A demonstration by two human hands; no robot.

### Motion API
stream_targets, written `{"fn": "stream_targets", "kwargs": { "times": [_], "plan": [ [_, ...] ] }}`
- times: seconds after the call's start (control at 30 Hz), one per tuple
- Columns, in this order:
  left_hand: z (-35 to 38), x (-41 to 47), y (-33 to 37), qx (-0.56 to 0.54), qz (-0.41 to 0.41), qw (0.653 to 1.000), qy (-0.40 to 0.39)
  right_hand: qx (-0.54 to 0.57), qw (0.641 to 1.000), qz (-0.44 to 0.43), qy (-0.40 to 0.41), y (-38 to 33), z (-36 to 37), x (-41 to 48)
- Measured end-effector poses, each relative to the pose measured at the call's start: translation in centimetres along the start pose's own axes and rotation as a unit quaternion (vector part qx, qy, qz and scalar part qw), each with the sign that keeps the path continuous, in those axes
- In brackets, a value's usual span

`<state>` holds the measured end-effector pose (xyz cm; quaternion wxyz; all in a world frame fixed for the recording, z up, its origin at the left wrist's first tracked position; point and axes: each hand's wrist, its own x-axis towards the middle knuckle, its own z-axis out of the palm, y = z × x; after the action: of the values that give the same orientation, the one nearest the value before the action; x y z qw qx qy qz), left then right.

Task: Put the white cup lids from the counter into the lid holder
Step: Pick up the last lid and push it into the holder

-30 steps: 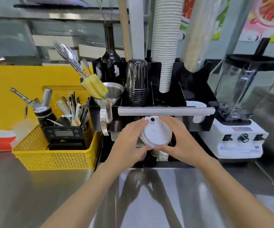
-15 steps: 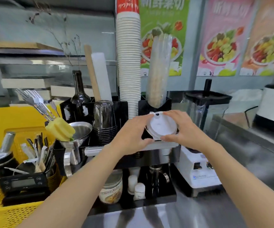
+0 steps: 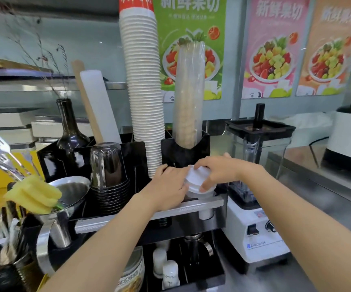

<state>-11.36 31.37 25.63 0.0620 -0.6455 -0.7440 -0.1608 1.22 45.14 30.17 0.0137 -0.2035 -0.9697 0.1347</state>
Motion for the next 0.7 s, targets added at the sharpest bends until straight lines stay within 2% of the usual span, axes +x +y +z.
{"fn": "stream_targets", "kwargs": {
  "times": [0.37,0.7],
  "plan": [
    [1.6,0.7,-0.1,0.127,0.034,0.990,-0.041,-0.073,0.993,0.032,-0.084,0.0,0.8,1.4],
    [1.9,0.6,0.3,0.159,0.063,0.985,0.004,-0.074,0.989,0.033,-0.127,0.0,1.5,1.9]
  ]
}}
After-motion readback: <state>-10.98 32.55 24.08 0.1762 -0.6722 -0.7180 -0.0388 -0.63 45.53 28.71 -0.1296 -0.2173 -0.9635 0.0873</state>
